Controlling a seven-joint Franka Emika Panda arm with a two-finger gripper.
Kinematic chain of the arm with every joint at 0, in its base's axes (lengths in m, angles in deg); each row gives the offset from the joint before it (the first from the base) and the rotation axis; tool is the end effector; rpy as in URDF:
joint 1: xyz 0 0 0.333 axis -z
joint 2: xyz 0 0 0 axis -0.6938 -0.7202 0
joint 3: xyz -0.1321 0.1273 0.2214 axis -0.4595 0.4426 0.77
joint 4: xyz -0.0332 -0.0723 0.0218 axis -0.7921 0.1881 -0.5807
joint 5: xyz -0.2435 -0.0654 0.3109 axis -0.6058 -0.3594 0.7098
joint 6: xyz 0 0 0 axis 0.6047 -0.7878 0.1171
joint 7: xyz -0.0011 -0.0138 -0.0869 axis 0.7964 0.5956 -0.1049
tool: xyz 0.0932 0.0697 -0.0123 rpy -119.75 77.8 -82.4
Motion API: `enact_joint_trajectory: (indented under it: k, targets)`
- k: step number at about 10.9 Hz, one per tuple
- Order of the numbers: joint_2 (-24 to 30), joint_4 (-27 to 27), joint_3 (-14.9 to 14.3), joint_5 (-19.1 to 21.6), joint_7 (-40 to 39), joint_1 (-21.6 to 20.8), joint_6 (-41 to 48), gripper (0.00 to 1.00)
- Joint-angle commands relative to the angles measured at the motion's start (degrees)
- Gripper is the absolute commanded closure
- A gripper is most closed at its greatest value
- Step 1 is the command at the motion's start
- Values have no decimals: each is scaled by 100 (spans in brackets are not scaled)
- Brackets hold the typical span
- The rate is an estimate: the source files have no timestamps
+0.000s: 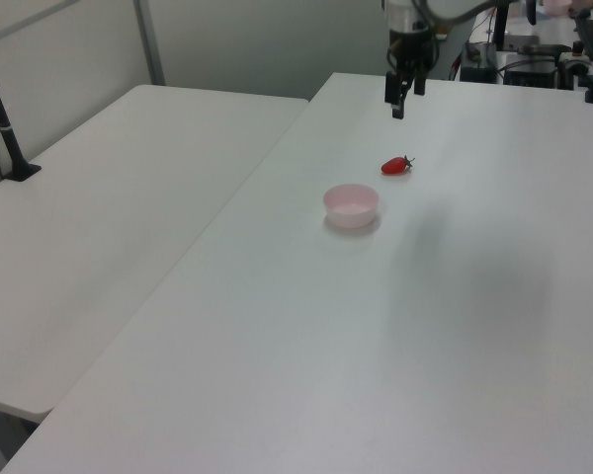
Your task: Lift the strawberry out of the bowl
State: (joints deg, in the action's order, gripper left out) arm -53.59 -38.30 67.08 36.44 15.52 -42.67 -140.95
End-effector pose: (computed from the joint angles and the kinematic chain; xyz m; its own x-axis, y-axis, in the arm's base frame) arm 0.6397 -0.0145 0.4875 0.9856 -0.1634 0.0445 -0.1683 -0.9742 0.1503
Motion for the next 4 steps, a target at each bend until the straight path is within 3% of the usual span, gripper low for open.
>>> enact_joint_trajectory:
  k: [1,4]
  targets:
    - [769,-440,-146,292,285,-679,724,0]
    - [964,-494,-137,310,268,-829,919,0]
